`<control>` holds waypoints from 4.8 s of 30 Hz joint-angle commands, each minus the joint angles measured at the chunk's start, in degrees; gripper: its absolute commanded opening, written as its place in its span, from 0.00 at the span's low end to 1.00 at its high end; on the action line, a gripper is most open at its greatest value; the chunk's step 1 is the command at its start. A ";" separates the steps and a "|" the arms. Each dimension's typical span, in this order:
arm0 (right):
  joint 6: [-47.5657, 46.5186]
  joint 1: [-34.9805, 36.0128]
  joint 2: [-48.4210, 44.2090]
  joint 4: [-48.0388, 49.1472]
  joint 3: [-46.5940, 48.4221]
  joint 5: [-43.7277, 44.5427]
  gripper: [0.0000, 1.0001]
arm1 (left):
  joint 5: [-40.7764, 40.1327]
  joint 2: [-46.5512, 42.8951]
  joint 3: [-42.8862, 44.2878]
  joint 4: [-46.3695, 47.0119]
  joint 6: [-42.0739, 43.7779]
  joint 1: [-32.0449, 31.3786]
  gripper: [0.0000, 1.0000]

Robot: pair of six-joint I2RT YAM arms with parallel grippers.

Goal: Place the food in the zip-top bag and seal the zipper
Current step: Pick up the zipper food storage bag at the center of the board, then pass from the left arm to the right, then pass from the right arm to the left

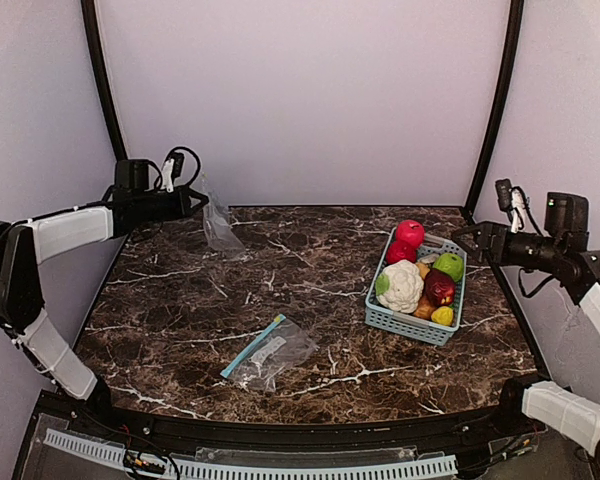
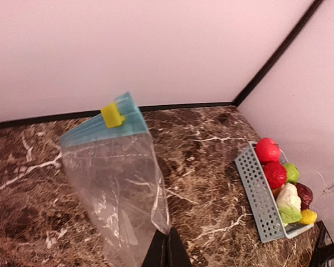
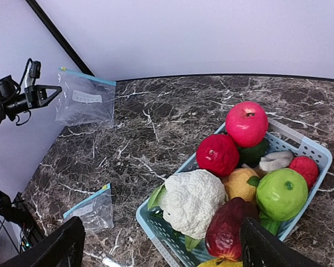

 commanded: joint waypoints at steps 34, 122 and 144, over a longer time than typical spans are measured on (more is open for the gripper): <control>-5.48 38.42 36.04 17.08 22.26 -16.71 0.59 | 32.72 -10.75 6.38 -29.44 22.25 -32.17 0.01; -3.72 44.61 42.30 19.66 18.46 -19.26 0.00 | 26.17 -9.82 2.30 -19.12 14.76 -33.69 0.32; -2.93 44.78 40.85 21.68 17.50 -18.72 0.13 | 26.69 -9.29 1.86 -18.28 14.44 -33.61 0.01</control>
